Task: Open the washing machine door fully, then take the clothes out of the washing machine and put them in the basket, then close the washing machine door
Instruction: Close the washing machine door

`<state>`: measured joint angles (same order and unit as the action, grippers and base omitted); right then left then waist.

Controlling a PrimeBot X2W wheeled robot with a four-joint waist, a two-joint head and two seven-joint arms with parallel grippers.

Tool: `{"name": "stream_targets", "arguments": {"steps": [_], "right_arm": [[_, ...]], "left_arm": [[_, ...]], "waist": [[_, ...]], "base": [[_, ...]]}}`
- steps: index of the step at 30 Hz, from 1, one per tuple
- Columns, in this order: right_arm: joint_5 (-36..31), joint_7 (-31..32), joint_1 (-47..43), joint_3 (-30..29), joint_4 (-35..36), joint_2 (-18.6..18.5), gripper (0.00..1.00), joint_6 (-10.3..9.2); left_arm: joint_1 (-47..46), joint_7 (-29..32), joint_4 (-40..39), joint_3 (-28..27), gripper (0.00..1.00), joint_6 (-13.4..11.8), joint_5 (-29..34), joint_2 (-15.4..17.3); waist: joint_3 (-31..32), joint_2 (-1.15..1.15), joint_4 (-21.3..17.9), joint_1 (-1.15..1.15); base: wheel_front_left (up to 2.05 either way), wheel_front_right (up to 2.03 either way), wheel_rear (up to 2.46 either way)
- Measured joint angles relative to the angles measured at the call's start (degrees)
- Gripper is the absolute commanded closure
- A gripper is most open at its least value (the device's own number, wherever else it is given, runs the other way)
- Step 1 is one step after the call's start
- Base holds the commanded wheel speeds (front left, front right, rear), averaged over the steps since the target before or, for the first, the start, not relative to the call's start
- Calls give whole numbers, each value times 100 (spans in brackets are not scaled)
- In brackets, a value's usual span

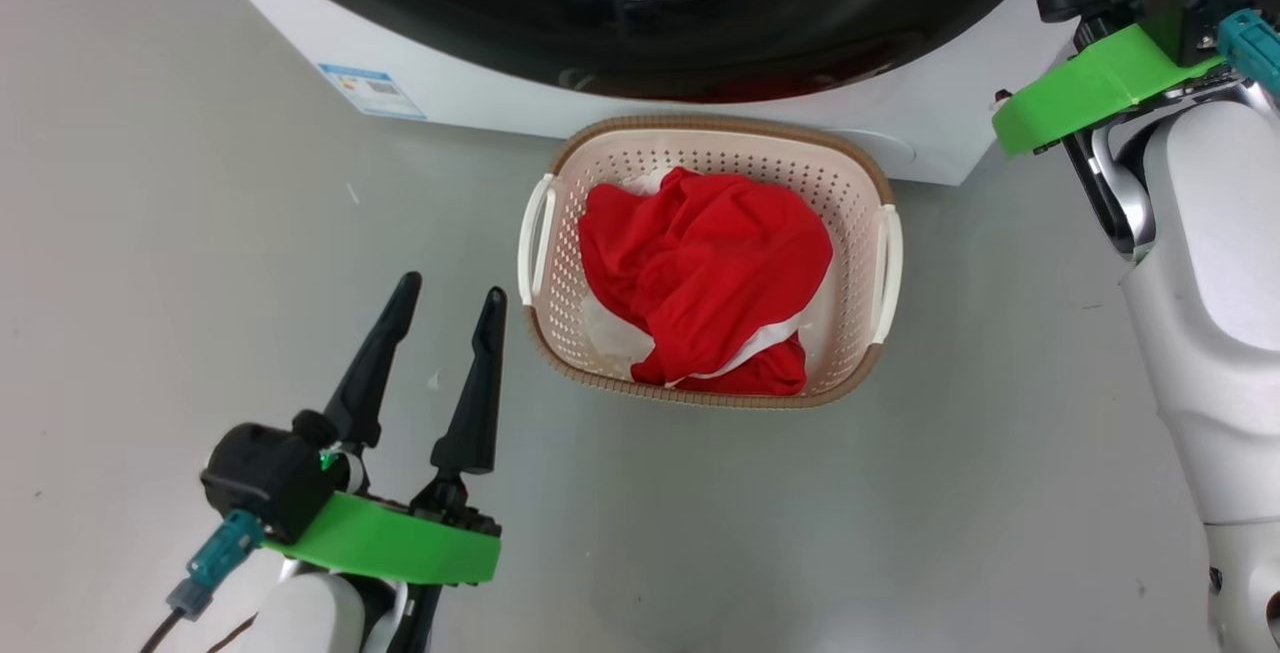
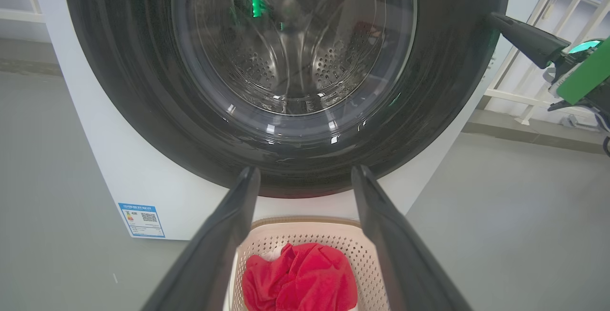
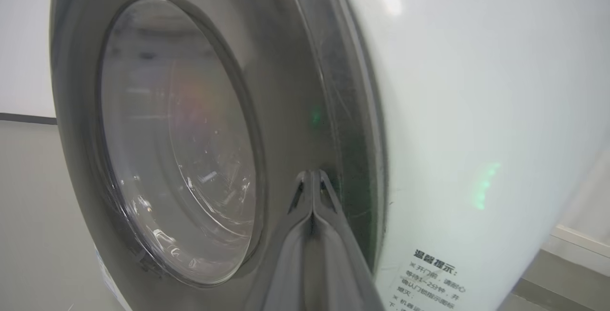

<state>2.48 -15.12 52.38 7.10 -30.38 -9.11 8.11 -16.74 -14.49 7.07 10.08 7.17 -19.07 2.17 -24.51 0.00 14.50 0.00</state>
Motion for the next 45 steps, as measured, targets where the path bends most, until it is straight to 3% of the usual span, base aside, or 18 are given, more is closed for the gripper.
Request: {"name": "stream_targets", "arguments": {"steps": [3, 4, 5, 6, 7, 19, 45], "right_arm": [[10, 0, -132, -107, 127, 26, 100, -18], [45, 0, -203, -129, 179, 34, 76, -40], [75, 1, -288, -135, 231, 54, 58, -41], [96, 1, -391, -132, 281, 83, 25, -41], [105, 1, -509, -124, 331, 120, 0, -41], [359, 7, -2211, -154, 1062, 439, 0, -41], [510, 8, -4759, -1502, 2329, 639, 0, -41]], "left_arm": [[0, 0, 20, -26, 0, 0, -18, 0], [0, 0, 23, -37, 0, 0, -20, 0], [1, 0, 23, -52, 0, 0, -34, -1], [1, 0, 25, -67, 0, 0, -52, 0], [1, 0, 32, -73, 0, 0, -60, 0], [131, -3, 37, -494, 0, -12, -70, -11], [910, -5, 445, -818, 0, -62, 5, -10]], "waist": [[78, 0, -52, 0], [109, 0, -73, 0], [139, 0, -96, 0], [171, 0, -120, 0], [205, 0, -147, 0], [689, 0, -589, 0], [2097, 0, -1355, 0]], "base": [[0, 0, 0], [0, 0, 0], [0, 0, 0], [0, 0, 0], [0, 0, 0], [0, 0, 0], [0, 0, 0]]}}
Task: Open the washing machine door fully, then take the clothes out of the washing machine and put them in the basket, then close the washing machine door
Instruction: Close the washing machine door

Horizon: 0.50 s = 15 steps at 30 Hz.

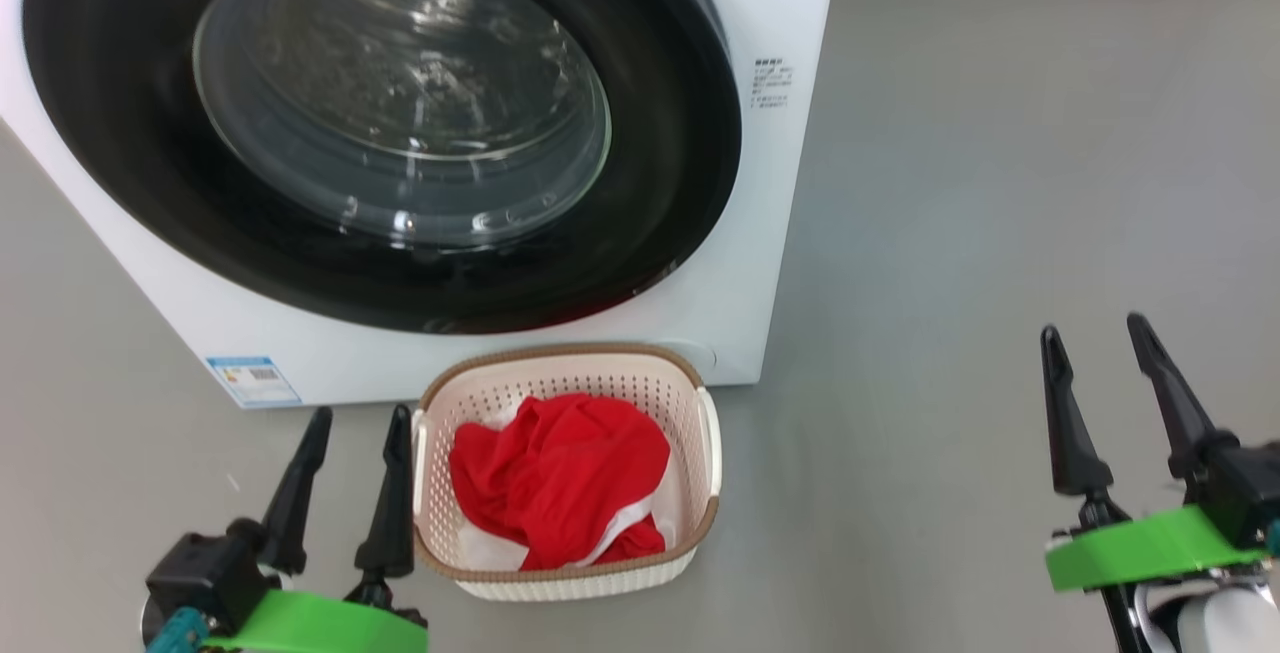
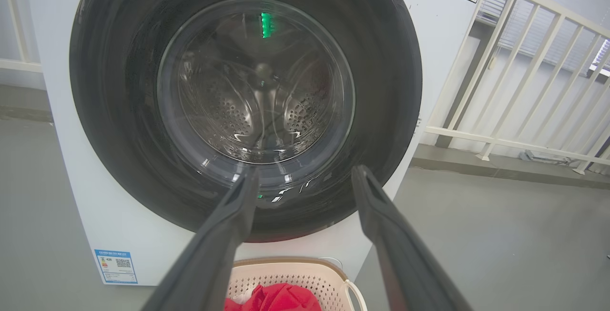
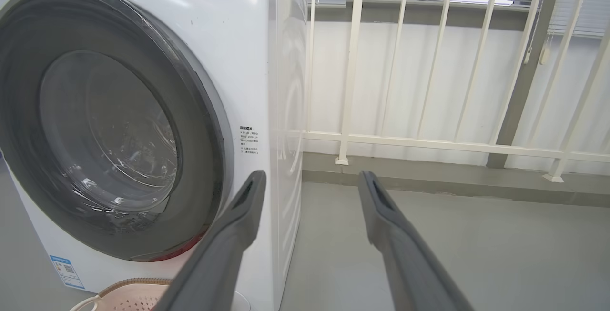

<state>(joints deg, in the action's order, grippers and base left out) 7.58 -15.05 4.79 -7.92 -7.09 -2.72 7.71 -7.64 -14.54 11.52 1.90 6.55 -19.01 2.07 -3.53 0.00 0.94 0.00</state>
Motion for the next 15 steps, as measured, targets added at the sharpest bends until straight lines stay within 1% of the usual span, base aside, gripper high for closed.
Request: {"name": "stream_targets", "arguments": {"steps": [3, 7, 15], "right_arm": [[20, 0, -277, -62, 175, 16, 0, 0], [203, 1, -693, -82, 430, 37, 0, 0], [298, 1, -1393, -68, 813, 65, 0, 0]], "left_arm": [[135, 0, 9, -2, 0, 2, 76, 9], [257, 0, -41, -33, 0, 12, 91, 29], [598, 0, -97, -208, 0, 52, 190, 98]], "waist": [[158, 0, -19, 0], [327, 0, -22, 0], [536, 0, -50, 0]], "base": [[0, 0, 0], [0, 0, 0], [0, 0, 0]]}}
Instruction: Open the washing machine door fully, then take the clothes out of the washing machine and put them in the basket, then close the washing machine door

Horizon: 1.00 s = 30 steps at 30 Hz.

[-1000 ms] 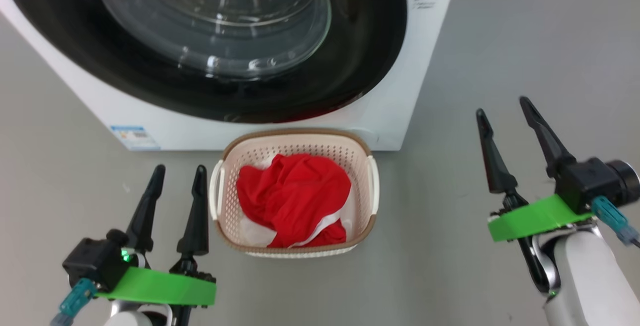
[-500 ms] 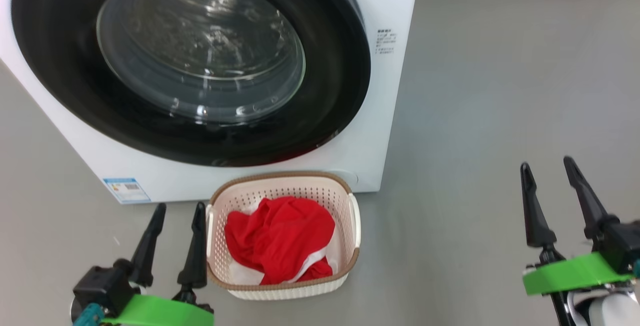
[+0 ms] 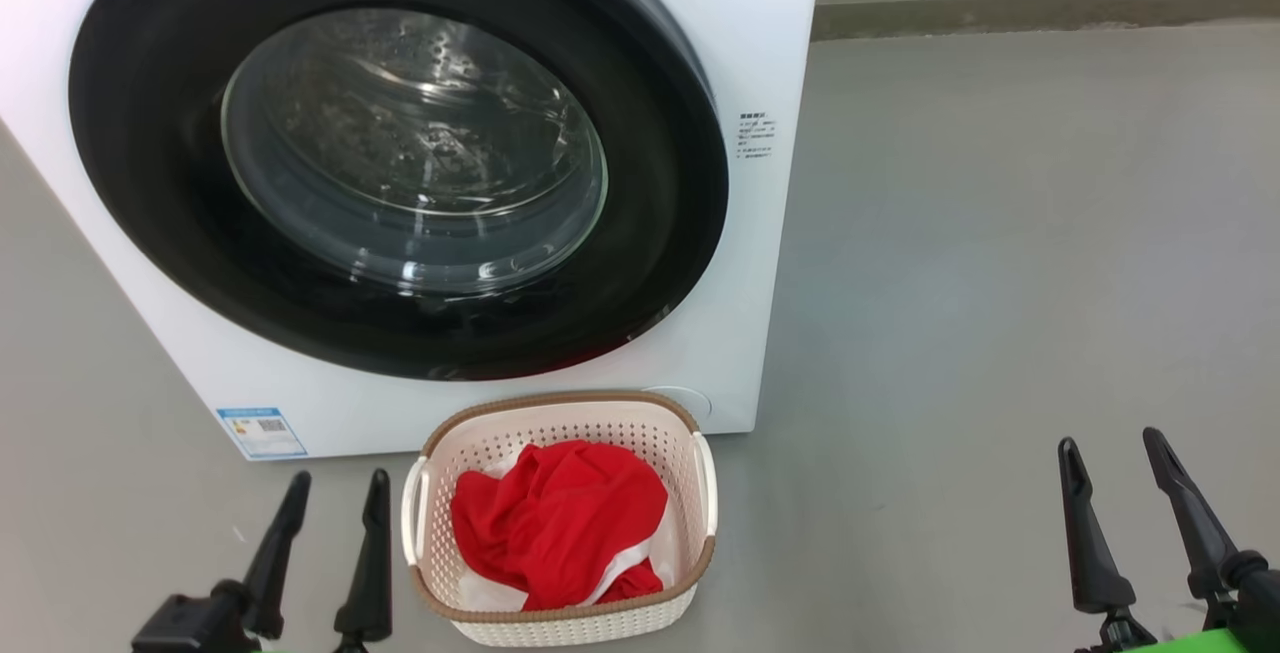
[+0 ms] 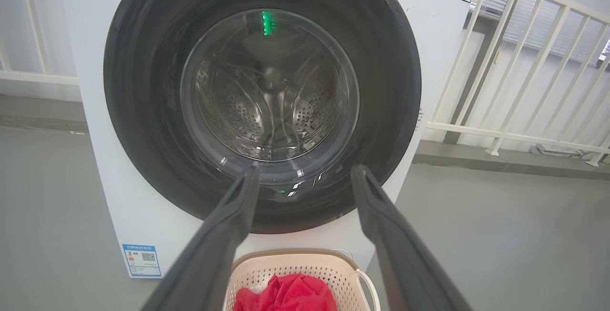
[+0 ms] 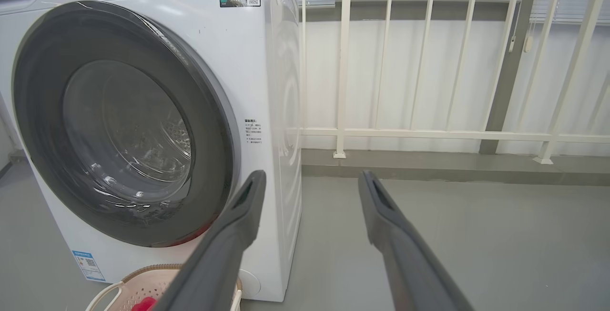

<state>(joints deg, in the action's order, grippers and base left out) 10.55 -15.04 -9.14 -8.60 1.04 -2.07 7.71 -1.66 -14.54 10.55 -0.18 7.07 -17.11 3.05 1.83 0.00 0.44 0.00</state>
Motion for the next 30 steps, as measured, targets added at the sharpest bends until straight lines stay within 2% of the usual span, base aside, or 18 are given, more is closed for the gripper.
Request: {"name": "stream_targets", "arguments": {"steps": [8, 26, 27, 30], "right_arm": [[47, 0, -274, 0, 178, 4, 0, 0], [47, 0, -414, 7, 288, 9, 0, 0], [47, 0, -415, 7, 287, 9, 100, 0], [43, -1, -427, 20, 91, 52, 100, 1]], "left_arm": [[168, 0, 38, 21, 0, 1, 36, 25], [182, 0, 135, -48, 0, 2, 36, 37], [182, 0, 138, -88, 100, -1, 37, 35], [226, 33, 311, -89, 100, -7, 38, -8]], "waist": [[126, 0, -62, 0], [161, 0, 55, 0], [163, 0, 57, 0], [165, 0, 58, 0]], "base": [[0, 0, 0], [0, 0, 0], [0, 0, 0], [0, 0, 0]]}}
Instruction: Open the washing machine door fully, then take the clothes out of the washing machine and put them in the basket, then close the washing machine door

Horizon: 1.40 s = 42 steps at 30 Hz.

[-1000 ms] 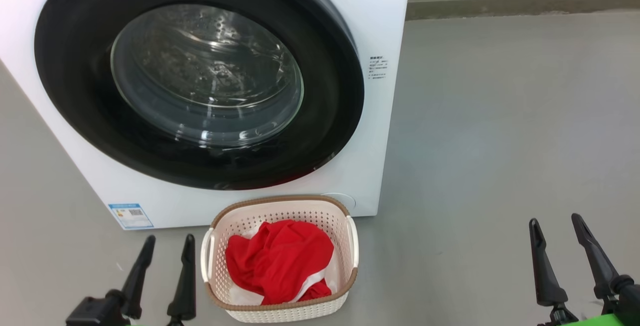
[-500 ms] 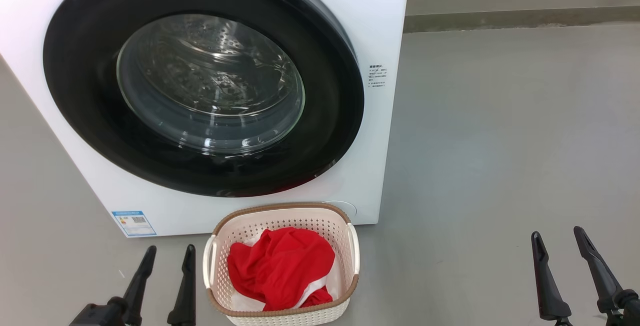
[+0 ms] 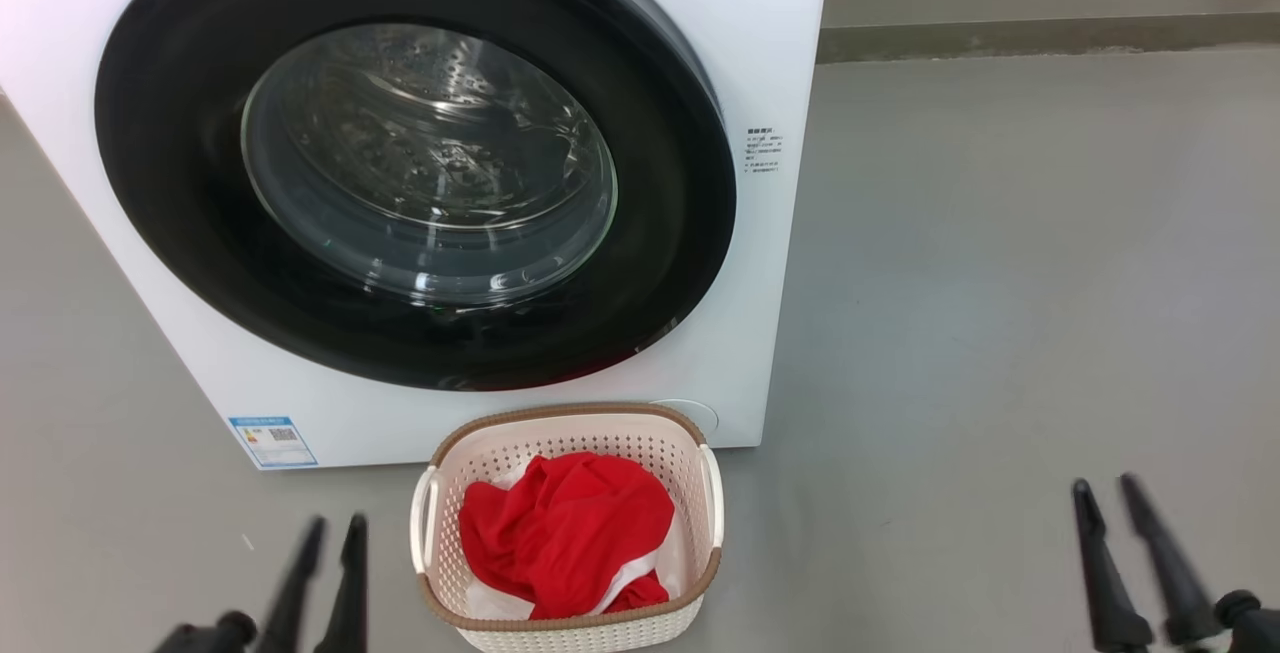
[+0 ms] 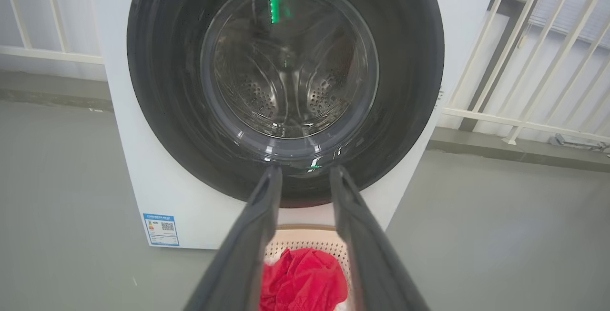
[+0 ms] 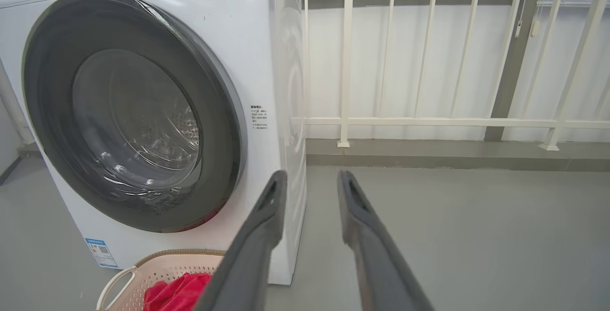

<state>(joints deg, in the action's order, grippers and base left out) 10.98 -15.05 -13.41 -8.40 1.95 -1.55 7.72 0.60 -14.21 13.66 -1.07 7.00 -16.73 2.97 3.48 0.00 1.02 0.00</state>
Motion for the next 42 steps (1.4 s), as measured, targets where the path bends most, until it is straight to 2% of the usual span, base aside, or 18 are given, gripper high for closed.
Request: {"name": "stream_targets", "arguments": {"steps": [5, 42], "right_arm": [[43, 43, -64, 24, -289, 74, 100, 0], [2488, 577, 331, 123, -689, 27, 100, -1]], "left_arm": [[186, 60, 266, 29, 100, 0, -109, -85], [113, 635, 252, -52, 100, 1, -2238, -83]], "waist": [[-6, 0, -2, 0], [-112, 0, -31, 1]], "base": [[0, 0, 0], [0, 0, 0]]}}
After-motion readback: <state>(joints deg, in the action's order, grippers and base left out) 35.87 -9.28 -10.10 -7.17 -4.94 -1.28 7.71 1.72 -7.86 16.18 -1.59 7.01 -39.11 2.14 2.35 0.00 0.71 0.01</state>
